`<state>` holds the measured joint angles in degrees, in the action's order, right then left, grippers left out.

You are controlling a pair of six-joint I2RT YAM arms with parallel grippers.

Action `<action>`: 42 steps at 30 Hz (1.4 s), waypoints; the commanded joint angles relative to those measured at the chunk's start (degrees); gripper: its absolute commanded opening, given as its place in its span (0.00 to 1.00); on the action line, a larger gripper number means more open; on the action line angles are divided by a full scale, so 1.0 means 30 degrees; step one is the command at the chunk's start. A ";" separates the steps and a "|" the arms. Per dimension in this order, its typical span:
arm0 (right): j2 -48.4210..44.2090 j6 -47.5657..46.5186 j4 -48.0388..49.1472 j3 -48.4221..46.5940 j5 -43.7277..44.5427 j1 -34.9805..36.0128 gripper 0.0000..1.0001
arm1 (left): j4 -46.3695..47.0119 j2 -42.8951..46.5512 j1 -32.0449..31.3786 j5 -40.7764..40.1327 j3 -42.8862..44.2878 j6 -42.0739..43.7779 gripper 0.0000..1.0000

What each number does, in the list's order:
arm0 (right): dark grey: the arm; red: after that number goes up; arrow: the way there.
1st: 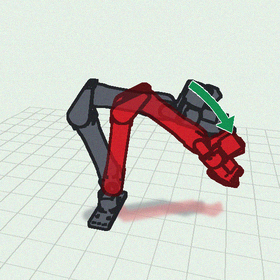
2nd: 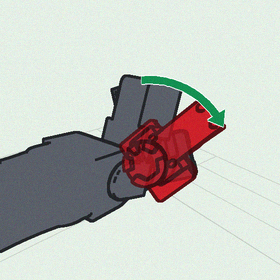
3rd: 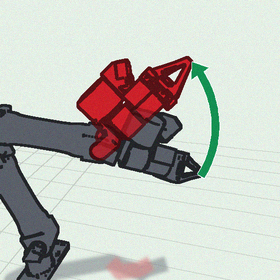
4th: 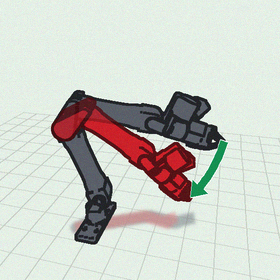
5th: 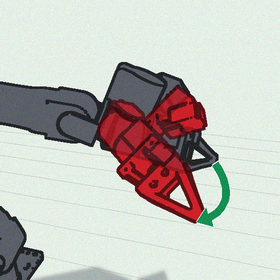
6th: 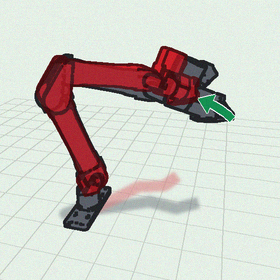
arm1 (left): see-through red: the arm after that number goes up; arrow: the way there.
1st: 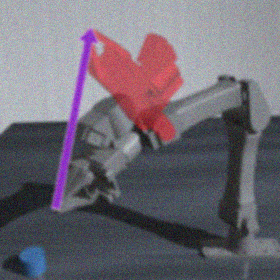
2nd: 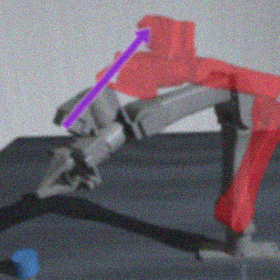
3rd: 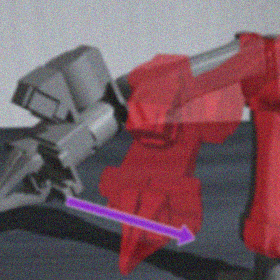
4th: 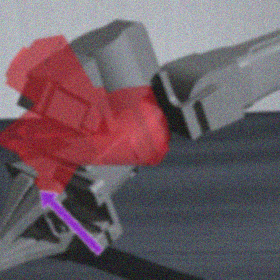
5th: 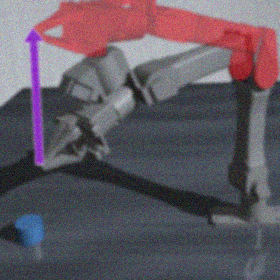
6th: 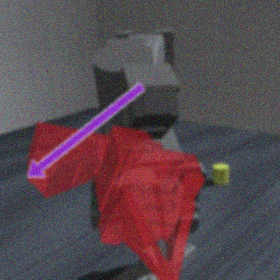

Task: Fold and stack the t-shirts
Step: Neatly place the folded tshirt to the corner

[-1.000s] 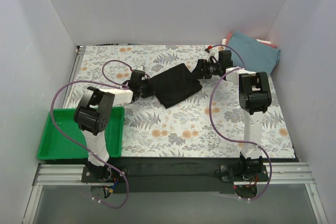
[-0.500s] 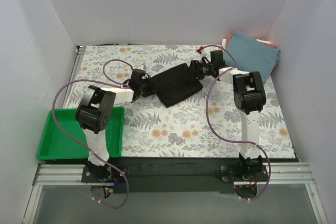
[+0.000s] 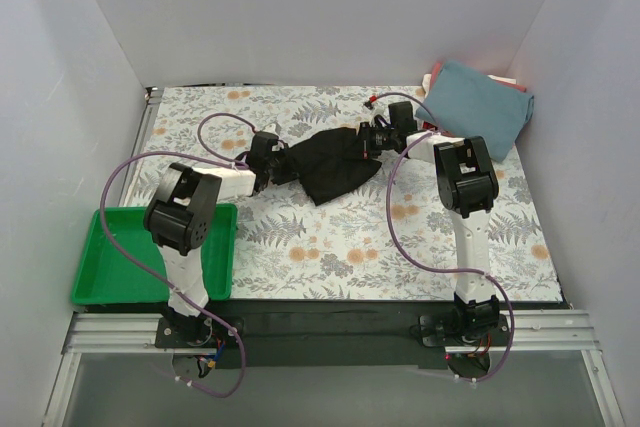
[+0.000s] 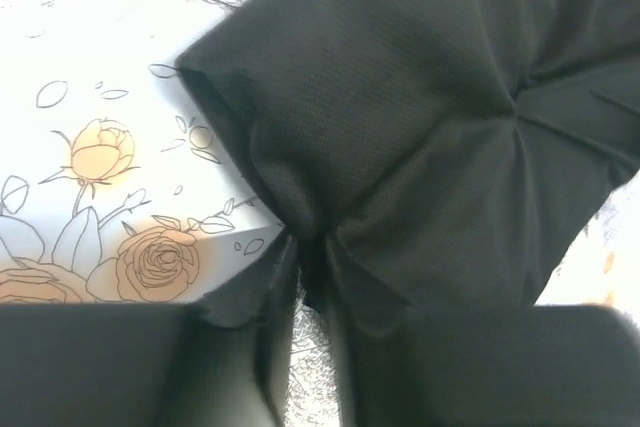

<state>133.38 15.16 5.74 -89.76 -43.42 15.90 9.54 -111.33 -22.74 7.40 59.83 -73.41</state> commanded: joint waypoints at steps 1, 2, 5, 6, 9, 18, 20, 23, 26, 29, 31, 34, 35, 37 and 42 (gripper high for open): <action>0.0218 -0.0131 -0.1532 0.0474 0.1932 0.0178 0.02 | -0.0105 0.0748 -0.0183 0.0376 -0.0345 0.0182 0.28; 0.0043 -0.0102 -0.1561 0.0504 0.2369 0.0178 0.01 | -0.0046 0.0955 -0.0183 0.0405 -0.0403 0.0153 0.38; -0.0777 -0.0101 -0.1678 0.0680 0.3335 0.0149 0.01 | -0.0074 0.1892 -0.0183 0.0376 -0.0550 0.0123 0.66; -0.1243 -0.0101 -0.1852 0.0709 0.3630 0.0178 0.01 | -0.0104 0.2127 -0.0125 0.0318 -0.0724 0.0094 0.71; -0.2093 -0.0393 -0.2724 0.0476 0.4714 0.0032 0.01 | -0.0104 0.3269 -0.0095 0.0317 -0.1308 0.0065 0.76; -0.2363 -0.2033 -0.6157 -0.3236 0.7703 -0.0788 0.01 | -0.0104 0.6490 0.0432 -0.0180 -0.3800 -0.0111 0.79; -0.2128 -0.2502 -0.7329 -0.4294 0.8377 -0.1051 0.01 | 0.0013 0.6786 0.0637 -0.0269 -0.4445 -0.0199 0.80; -0.1601 -0.2941 -0.8587 -0.6346 0.9108 -0.1344 0.01 | 0.0101 0.6963 0.0959 -0.0182 -0.5030 -0.0316 0.80; -0.1278 -0.3351 -0.9146 -0.7988 0.9578 -0.1608 0.01 | 0.0159 0.6846 0.1164 -0.0035 -0.5266 -0.0346 0.80; -0.0985 -0.3500 -0.9470 -0.9511 1.0163 -0.1900 0.01 | 0.0218 0.6641 0.1253 0.0053 -0.5413 -0.0375 0.80; -0.0751 -0.3471 -0.9676 -1.0098 1.0399 -0.2077 0.01 | 0.0247 0.6582 0.1253 0.0053 -0.5442 -0.0404 0.80; -0.0604 -0.3236 -0.9706 -1.1036 1.0459 -0.2516 0.01 | 0.0277 0.6436 0.1282 0.0053 -0.5530 -0.0404 0.81; -0.0603 -0.3207 -0.9734 -1.1358 1.0604 -0.2691 0.01 | 0.0335 0.6320 0.1311 0.0053 -0.5559 -0.0404 0.81; -0.0633 -0.3178 -0.9735 -1.1682 1.0810 -0.2839 0.01 | 0.0306 0.6231 0.1369 0.0024 -0.5647 -0.0433 0.81; -0.1129 -0.3207 -0.9705 -1.2647 1.2039 -0.3103 0.01 | 0.0423 0.5967 0.1428 0.0112 -0.5882 -0.0463 0.81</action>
<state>131.74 5.96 -24.64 -122.93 -10.28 7.09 9.78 -93.65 -18.85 7.92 43.18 -74.83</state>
